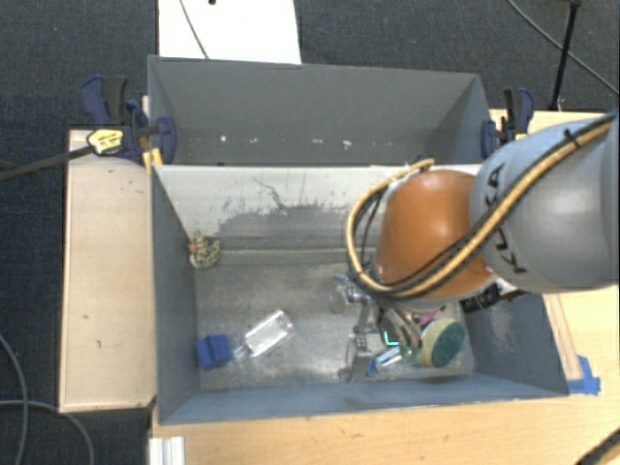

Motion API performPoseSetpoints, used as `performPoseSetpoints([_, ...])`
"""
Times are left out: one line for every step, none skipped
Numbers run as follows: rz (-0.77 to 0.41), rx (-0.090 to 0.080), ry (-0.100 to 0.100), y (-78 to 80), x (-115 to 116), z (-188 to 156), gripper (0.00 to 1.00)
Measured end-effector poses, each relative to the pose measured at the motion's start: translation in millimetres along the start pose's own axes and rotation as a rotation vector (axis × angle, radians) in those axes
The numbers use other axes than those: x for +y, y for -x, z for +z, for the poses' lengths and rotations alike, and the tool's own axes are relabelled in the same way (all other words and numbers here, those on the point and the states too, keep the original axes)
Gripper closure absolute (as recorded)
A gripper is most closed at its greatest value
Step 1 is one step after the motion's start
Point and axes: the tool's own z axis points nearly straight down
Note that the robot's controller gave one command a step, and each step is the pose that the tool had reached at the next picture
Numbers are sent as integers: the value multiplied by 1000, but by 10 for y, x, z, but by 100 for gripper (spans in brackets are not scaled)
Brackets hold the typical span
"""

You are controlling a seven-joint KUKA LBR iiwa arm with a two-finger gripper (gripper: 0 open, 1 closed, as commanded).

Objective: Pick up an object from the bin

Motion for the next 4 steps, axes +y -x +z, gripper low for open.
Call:
performPoseSetpoints([-143, -11, 4, 274, 1263, 67, 0])
performPoseSetpoints([-102, -12, 2, 561, 1342, 30, 0])
performPoseSetpoints([-93, 2, -2, 167, 1145, 756, 0])
performPoseSetpoints([-432, -12, 2, 171, 1741, 727, 0])
